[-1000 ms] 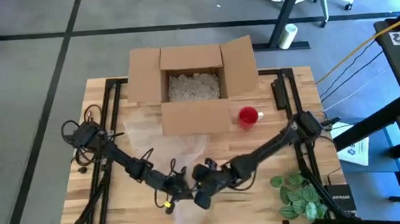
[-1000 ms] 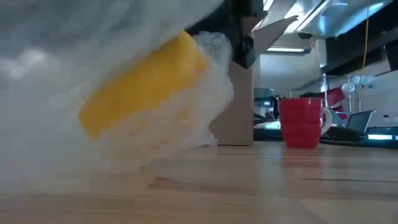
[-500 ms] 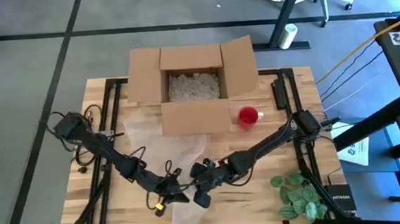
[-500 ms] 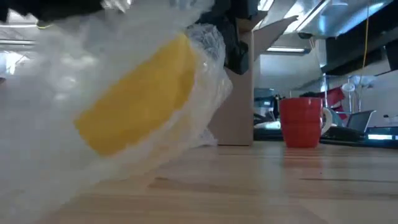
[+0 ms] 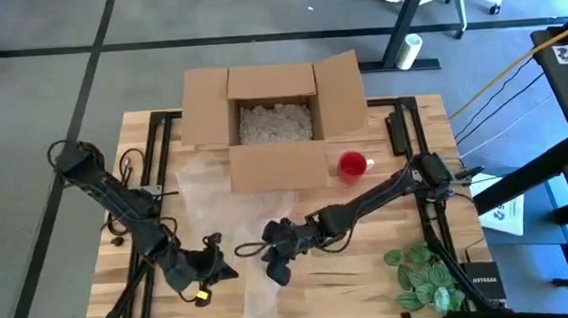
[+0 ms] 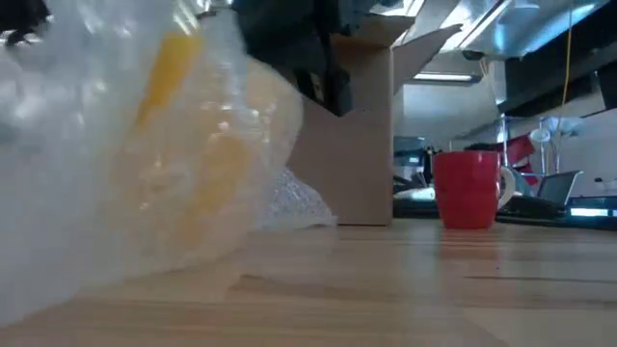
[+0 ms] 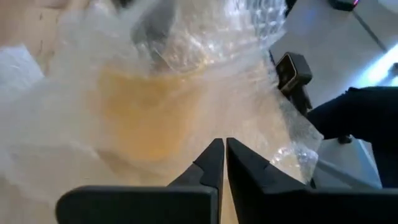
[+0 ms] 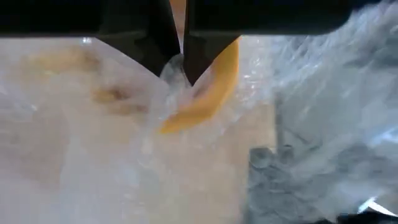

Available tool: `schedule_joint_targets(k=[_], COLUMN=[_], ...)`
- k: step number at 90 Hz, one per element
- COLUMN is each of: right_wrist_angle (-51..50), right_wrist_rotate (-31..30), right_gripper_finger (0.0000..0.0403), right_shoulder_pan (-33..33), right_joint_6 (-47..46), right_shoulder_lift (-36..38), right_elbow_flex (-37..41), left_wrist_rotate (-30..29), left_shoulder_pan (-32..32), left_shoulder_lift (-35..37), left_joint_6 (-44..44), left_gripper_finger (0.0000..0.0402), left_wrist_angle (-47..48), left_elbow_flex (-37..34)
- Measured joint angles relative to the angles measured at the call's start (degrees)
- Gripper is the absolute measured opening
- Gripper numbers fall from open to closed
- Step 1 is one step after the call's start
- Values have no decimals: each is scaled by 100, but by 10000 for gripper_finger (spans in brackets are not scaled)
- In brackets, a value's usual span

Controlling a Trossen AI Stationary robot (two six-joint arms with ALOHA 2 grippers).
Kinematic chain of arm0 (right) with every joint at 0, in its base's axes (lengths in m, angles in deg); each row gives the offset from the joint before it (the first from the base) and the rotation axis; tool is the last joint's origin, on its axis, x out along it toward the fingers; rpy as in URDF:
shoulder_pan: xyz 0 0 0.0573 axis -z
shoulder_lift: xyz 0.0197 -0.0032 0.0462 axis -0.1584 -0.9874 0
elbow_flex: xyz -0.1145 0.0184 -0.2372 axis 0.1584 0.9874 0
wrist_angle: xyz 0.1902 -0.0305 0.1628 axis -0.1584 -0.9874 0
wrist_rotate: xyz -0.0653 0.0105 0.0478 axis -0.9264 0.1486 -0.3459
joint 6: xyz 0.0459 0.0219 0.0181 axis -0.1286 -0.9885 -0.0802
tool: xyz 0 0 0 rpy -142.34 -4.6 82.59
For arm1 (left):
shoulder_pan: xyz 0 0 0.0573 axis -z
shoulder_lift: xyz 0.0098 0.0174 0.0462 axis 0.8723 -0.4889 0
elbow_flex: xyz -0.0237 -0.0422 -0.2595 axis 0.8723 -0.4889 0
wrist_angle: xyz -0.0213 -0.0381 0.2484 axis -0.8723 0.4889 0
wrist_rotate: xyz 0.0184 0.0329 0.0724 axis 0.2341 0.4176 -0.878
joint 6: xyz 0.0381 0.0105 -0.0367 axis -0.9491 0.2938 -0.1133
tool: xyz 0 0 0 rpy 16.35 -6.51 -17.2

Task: Wrap mug
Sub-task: Wrap the yellow mug using the bubble wrap

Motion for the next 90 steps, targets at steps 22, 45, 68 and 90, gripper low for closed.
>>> schedule_joint_targets(k=[22, 45, 68, 90], right_wrist_angle=[-46, -107, -111, -352], right_wrist_rotate=[437, 494, 604, 1052], right_gripper_finger=[0, 0, 0, 0], right_shoulder_pan=[17, 22, 24, 15], right_joint_6=[5, 2, 20, 32], right_shoulder_lift=[-31, -73, -73, -42], right_elbow_flex=[2, 2, 2, 2], left_wrist_rotate=[-212, -194, 136, 668], left_shoulder_pan=[118, -31, -463, -940], left_shoulder_lift=[-70, -938, -1873, -2671], left_joint_6=[85, -70, 403, -462], left_gripper_finger=[0, 0, 0, 0], left_wrist_angle=[-31, -1124, -1331, -3212], left_elbow_flex=[0, -2, -9, -7])
